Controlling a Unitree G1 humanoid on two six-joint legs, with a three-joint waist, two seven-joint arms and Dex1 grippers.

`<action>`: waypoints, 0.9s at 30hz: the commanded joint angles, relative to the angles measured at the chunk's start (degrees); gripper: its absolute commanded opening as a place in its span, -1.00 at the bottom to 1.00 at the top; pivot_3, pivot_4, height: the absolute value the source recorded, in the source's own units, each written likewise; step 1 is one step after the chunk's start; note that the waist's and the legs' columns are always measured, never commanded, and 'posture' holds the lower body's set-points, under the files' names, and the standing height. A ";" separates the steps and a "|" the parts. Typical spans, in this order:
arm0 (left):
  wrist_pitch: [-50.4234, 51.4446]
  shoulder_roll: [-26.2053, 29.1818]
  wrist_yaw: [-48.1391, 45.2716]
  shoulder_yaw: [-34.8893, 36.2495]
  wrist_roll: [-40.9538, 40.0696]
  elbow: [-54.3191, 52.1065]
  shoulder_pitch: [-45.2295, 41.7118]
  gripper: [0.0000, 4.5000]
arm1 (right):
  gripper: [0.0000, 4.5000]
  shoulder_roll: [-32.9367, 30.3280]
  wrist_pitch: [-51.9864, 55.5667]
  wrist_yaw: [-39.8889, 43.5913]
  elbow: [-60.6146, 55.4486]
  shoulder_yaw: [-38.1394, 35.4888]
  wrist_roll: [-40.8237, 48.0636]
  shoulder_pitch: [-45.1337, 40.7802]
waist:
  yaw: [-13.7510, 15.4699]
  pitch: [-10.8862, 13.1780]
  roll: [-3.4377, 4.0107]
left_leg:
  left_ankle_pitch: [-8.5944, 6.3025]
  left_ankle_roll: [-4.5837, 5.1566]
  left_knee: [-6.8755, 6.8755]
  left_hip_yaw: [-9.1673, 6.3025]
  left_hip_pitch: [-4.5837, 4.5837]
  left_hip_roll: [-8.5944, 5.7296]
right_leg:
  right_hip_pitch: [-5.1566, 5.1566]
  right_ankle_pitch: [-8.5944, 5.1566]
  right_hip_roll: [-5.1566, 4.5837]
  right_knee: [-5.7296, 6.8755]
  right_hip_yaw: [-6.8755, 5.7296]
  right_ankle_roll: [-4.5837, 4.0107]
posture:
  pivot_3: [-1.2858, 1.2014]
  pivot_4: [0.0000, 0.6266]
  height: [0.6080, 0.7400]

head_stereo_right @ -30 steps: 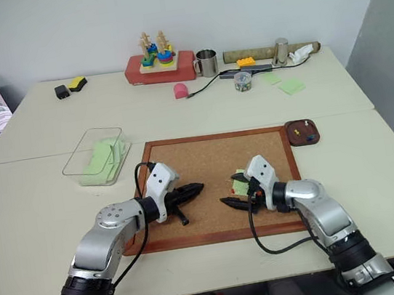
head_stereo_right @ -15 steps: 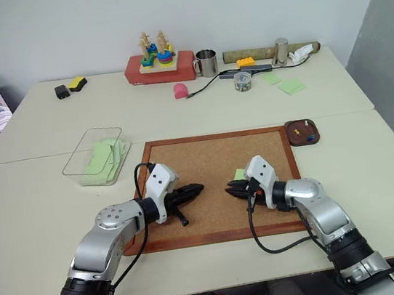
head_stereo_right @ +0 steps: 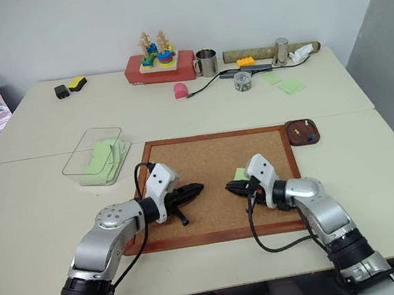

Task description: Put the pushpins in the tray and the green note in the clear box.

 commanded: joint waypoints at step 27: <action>33.21 -13.24 10.65 23.80 -42.17 -5.74 -6.42 0.59 | -1.00 -14.57 -33.33 12.14 0.24 6.97 -15.87 -6.68 | -0.01 0.07 -0.14 | 0.00 -0.01 0.03 -0.10 -0.02 0.01 | 0.01 0.02 -0.01 0.02 -0.10 -0.03 | 0.03 -0.52 1.00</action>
